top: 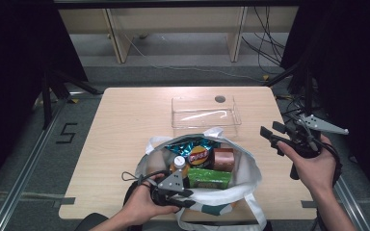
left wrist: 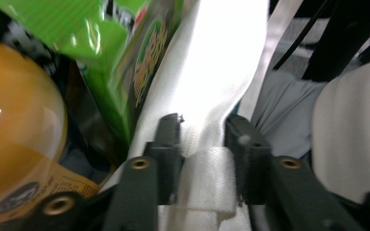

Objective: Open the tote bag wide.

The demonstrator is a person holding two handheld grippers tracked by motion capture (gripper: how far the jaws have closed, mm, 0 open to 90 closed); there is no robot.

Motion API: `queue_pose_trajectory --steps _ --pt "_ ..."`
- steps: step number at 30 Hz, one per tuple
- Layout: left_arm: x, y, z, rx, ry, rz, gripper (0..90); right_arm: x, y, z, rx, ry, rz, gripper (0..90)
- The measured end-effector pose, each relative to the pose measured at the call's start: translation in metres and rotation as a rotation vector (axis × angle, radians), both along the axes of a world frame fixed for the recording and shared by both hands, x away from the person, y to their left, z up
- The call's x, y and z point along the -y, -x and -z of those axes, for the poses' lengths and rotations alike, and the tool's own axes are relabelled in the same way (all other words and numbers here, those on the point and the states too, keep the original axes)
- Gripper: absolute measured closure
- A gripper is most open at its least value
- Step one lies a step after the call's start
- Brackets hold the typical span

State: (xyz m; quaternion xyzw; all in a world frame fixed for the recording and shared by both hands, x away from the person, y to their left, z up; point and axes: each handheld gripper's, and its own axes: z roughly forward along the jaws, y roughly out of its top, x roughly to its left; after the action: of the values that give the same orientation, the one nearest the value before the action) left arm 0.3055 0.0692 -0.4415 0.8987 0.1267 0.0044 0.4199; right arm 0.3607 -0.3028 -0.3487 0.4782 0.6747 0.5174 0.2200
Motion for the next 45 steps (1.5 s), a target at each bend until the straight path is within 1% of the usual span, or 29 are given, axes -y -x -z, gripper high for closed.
queue_pose_trajectory --steps 2,3,4,6,8,10,11,13,14,15,18,19,21,22,24,25,26,28,30,31,32,36,38,39,40,41,42,44,45 --pt "-0.006 0.005 -0.007 0.009 0.036 -0.016 59.1 0.0 0.0 0.0 0.016 0.001 -0.003 44.7" --pt "-0.01 0.006 -0.012 0.02 0.052 -0.019 57.6 0.0 0.001 -0.001 0.001 -0.003 -0.008 44.5" --pt "-0.014 0.008 -0.018 0.03 0.068 -0.03 53.3 0.002 0.002 -0.002 0.02 -0.007 -0.01 44.6" --pt "-0.022 0.009 -0.029 0.039 0.103 -0.052 52.7 0.002 0.003 -0.002 0.018 0.004 -0.007 44.8" --pt "-0.033 0.01 -0.044 0.07 0.158 -0.093 50.9 0.003 0.002 -0.002 0.036 0.024 -0.019 46.1" --pt "-0.048 0.007 -0.062 0.122 0.217 -0.144 47.3 0.001 0.006 -0.003 0.04 0.019 -0.022 49.1" --pt "-0.056 0.006 -0.069 0.143 0.255 -0.184 44.5 0.003 0.007 -0.003 0.056 0.045 -0.05 51.1" --pt "-0.07 0.003 -0.083 0.202 0.299 -0.239 43.3 0.0 0.008 -0.004 0.043 0.029 -0.03 52.8" --pt "-0.077 0.002 -0.088 0.235 0.316 -0.271 42.1 0.0 0.008 -0.004 0.061 0.033 -0.033 54.3" --pt "-0.083 0.0 -0.092 0.262 0.317 -0.301 41.1 0.0 0.009 -0.005 0.053 0.047 -0.039 55.2" --pt "-0.1 -0.007 -0.1 0.307 0.317 -0.369 39.9 -0.002 0.009 -0.006 0.086 0.076 -0.072 57.9" --pt "-0.103 -0.008 -0.1 0.322 0.309 -0.378 39.9 -0.006 0.011 -0.007 0.069 0.064 -0.074 58.9" --pt "-0.108 -0.014 -0.099 0.33 0.295 -0.402 40.5 -0.008 0.013 -0.008 0.062 0.07 -0.086 60.3" --pt "-0.111 -0.019 -0.096 0.332 0.267 -0.411 40.5 -0.009 0.012 -0.008 0.072 0.073 -0.101 60.8" --pt "-0.112 -0.025 -0.091 0.314 0.249 -0.407 42.0 -0.013 0.014 -0.008 0.058 0.065 -0.113 61.4" --pt "-0.111 -0.027 -0.089 0.309 0.248 -0.405 43.3 -0.015 0.014 -0.008 0.079 0.089 -0.134 61.5" --pt "-0.111 -0.029 -0.087 0.304 0.24 -0.399 43.6 -0.017 0.016 -0.009 0.051 0.072 -0.136 61.6" --pt "-0.109 -0.033 -0.082 0.292 0.232 -0.394 44.3 -0.019 0.016 -0.008 0.07 0.084 -0.159 61.5" --pt "-0.108 -0.034 -0.082 0.296 0.228 -0.394 46.1 -0.022 0.018 -0.008 0.057 0.068 -0.163 61.1" --pt "-0.108 -0.035 -0.081 0.302 0.22 -0.39 47.4 -0.022 0.019 -0.009 0.07 0.093 -0.181 60.7" --pt "-0.107 -0.036 -0.08 0.303 0.223 -0.389 47.4 -0.022 0.019 -0.009 0.07 0.093 -0.181 60.7" --pt "-0.106 -0.038 -0.078 0.321 0.184 -0.385 54.3 -0.031 0.027 -0.011 0.046 0.051 -0.23 59.6" --pt "-0.106 -0.038 -0.078 0.327 0.176 -0.38 56.4 -0.036 0.03 -0.012 0.053 0.054 -0.257 59.3" --pt "-0.105 -0.039 -0.078 0.329 0.171 -0.379 57.3 -0.038 0.031 -0.013 0.035 0.052 -0.274 59.3" --pt "-0.105 -0.039 -0.077 0.328 0.169 -0.376 58.4 -0.038 0.03 -0.012 0.062 0.09 -0.308 59.3" --pt "-0.104 -0.038 -0.076 0.318 0.174 -0.377 62.3 -0.043 0.03 -0.011 0.048 0.098 -0.325 59.5" --pt "-0.104 -0.038 -0.076 0.318 0.174 -0.377 63.1 -0.043 0.03 -0.011 0.048 0.098 -0.325 59.5" --pt "-0.105 -0.036 -0.074 0.312 0.173 -0.373 63.2 -0.048 0.031 -0.008 0.009 0.102 -0.32 60.6" --pt "-0.105 -0.036 -0.073 0.309 0.173 -0.378 63.6 -0.048 0.029 -0.007 0.025 0.112 -0.331 61.3"
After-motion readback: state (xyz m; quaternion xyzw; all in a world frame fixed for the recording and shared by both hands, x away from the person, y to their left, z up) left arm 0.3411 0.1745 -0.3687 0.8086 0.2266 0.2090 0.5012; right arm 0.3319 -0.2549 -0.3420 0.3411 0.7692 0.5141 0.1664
